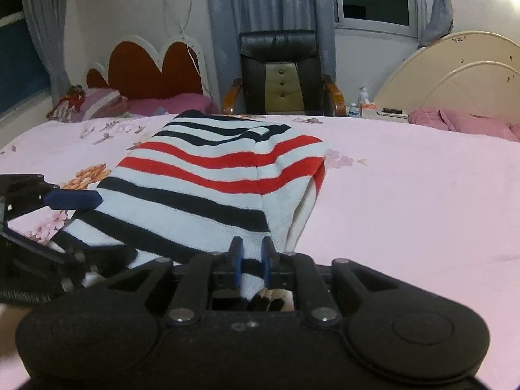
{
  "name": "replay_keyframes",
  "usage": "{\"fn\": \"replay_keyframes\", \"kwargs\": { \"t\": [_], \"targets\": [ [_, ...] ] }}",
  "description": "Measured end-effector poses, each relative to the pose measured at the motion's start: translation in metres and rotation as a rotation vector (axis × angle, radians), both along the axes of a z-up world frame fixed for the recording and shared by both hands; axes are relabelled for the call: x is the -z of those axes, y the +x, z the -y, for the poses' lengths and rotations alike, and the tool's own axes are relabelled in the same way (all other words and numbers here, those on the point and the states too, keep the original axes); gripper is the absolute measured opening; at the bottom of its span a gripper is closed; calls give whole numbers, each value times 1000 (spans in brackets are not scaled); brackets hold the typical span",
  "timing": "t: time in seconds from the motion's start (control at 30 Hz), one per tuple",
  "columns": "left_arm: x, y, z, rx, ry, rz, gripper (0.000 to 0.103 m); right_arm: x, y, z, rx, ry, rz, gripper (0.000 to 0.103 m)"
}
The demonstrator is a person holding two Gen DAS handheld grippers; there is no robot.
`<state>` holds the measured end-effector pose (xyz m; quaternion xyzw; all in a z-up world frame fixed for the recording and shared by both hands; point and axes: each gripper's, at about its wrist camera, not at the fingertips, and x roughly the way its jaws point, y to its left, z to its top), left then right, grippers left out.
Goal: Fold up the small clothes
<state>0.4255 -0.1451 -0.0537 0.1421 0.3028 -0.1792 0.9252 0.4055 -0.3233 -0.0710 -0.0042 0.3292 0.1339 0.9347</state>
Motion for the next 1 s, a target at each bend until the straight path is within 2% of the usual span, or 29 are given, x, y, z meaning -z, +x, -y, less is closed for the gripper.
{"fn": "replay_keyframes", "kwargs": {
  "t": [0.07, 0.1, 0.13, 0.2, 0.33, 0.47, 0.6, 0.77, 0.93, 1.0],
  "targets": [
    [-6, -14, -1, 8, 9, 13, 84, -16, -11, 8, 26, 60, 10, 40],
    [-5, -24, -5, -6, 4, 18, 98, -21, -20, 13, 52, 82, 38, 74],
    [-3, -32, -8, -20, 2, 24, 102, -23, -31, 18, 80, 87, 62, 90],
    [1, -54, -19, -35, -21, 38, 102, -20, -52, 23, 88, 75, 46, 80],
    [11, -92, -42, -89, -98, 1, 102, -2, -98, 28, 111, 46, -15, 80],
    [21, -130, -65, -135, -113, -23, 102, 15, -139, 24, 146, 37, -56, 80],
    [23, -155, -83, -158, -128, -35, 102, 21, -161, 15, 168, 43, -72, 80],
    [18, -164, -95, -188, -126, -40, 102, 17, -164, 5, 183, 32, -89, 80],
    [7, -152, -104, -194, -215, -48, 102, 9, -167, 5, 177, 63, -97, 80],
    [5, -140, -103, -209, -223, -48, 102, 5, -159, 6, 183, 65, -90, 80]
  ]
}}
